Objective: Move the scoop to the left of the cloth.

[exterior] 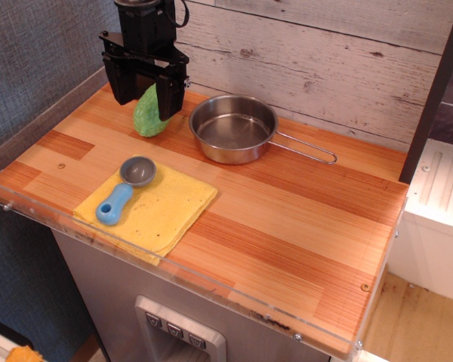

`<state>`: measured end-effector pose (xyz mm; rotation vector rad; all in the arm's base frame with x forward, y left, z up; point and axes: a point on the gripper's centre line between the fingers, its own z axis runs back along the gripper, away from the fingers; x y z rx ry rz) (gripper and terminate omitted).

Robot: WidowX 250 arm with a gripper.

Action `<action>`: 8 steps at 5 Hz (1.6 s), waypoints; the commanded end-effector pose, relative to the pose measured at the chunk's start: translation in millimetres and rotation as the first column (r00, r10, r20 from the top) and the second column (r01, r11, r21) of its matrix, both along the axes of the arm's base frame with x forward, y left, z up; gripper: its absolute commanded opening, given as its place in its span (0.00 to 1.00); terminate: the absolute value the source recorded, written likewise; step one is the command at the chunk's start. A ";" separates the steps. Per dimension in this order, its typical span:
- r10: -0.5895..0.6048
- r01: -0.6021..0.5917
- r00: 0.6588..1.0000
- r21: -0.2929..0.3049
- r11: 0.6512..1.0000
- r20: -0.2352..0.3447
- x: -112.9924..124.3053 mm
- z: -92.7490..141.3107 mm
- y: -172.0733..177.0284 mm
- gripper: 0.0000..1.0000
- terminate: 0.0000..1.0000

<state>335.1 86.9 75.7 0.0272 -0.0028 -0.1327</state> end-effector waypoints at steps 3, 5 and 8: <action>-0.014 0.018 0.999 -0.072 0.997 0.052 -61.5 -14.9 -14.7 1.00 0.00; -0.013 0.013 1.000 -0.003 1.000 0.013 -93.4 -37.2 -16.1 1.00 0.00; -0.016 0.016 1.000 0.043 0.999 -0.006 -92.3 -54.4 -17.1 1.00 0.00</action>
